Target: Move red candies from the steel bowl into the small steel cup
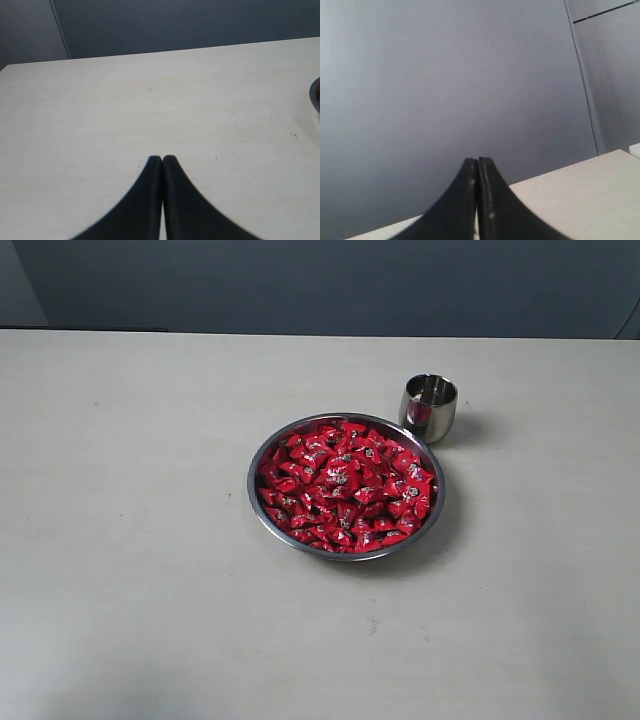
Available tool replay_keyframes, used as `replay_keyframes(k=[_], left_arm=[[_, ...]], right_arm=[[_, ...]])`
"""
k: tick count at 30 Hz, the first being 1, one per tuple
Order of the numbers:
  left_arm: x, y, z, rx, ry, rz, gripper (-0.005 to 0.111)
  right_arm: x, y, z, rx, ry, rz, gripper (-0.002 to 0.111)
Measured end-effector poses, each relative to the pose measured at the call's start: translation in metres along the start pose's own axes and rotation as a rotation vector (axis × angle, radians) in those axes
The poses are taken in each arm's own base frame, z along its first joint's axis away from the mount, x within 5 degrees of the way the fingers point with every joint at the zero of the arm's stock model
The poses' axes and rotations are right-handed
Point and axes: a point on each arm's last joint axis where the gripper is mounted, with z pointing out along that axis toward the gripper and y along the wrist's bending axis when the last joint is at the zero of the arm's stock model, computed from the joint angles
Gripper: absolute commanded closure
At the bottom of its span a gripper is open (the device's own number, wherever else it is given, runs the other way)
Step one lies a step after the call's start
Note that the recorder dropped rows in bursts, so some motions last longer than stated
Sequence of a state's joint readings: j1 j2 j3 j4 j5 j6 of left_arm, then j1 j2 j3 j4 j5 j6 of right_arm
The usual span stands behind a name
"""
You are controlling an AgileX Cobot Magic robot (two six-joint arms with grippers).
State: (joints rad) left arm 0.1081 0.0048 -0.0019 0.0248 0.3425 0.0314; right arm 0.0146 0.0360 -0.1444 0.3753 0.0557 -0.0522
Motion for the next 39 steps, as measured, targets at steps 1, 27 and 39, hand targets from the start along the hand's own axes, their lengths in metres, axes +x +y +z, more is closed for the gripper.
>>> replay_keyframes(k=[1,27,39], left_arm=[[0.000,0.000,0.000,0.000,0.000,0.000,0.106],[0.000,0.000,0.000,0.000,0.000,0.000,0.106],[0.000,0.000,0.000,0.000,0.000,0.000,0.106]], right_arm=[[-0.012,0.005,0.004,-0.004,0.025,-0.035,0.109],[-0.006,0.090,0.219,-0.500,0.788,-0.412,0.109],[0.081,0.133,0.226,-0.651,1.011,-0.430,0.109]])
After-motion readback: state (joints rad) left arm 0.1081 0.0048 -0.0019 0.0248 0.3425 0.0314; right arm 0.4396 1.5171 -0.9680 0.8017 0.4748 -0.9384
